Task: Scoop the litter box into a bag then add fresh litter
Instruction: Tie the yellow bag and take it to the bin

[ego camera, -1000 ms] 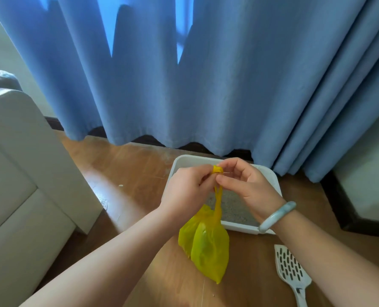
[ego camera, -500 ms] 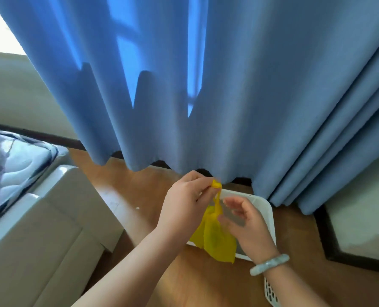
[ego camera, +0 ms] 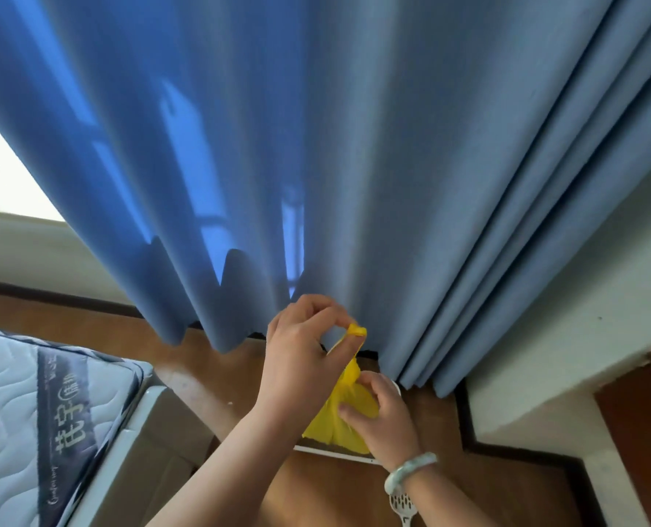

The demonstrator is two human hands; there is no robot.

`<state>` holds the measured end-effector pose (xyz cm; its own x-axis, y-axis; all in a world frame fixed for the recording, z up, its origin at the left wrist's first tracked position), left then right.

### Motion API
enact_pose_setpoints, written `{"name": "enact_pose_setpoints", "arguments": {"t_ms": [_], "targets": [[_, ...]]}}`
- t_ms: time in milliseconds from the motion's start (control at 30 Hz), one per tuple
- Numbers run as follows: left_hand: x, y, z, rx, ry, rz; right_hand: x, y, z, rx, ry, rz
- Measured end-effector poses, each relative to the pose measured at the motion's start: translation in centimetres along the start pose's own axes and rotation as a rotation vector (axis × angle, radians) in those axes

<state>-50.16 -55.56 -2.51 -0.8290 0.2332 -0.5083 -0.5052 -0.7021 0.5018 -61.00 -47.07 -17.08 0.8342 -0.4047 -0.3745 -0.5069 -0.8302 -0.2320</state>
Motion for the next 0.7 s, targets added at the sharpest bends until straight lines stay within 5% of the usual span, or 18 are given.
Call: {"name": "enact_pose_setpoints", "arguments": {"t_ms": [333,700], "targets": [[-1.8,1.8,13.4,0.075,-0.082,-0.130,-9.0,-9.5,-4.6,0.092,-0.029,0.190],[1.2,-2.7,23.6,0.356,-0.260,-0.447,-13.7,-24.2,-1.3,0.268,0.080,0.665]]}}
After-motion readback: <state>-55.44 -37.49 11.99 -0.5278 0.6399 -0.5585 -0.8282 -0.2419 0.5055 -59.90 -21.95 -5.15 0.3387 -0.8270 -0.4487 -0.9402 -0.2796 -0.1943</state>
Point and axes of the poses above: each hand's wrist, its own y-axis towards the middle knuckle, its own x-axis out of the palm, z = x × y, the point moved 9 cm from there along y, towards the middle knuckle, and after that the axes turned 11 degrees about x, right-handed, at the moved point
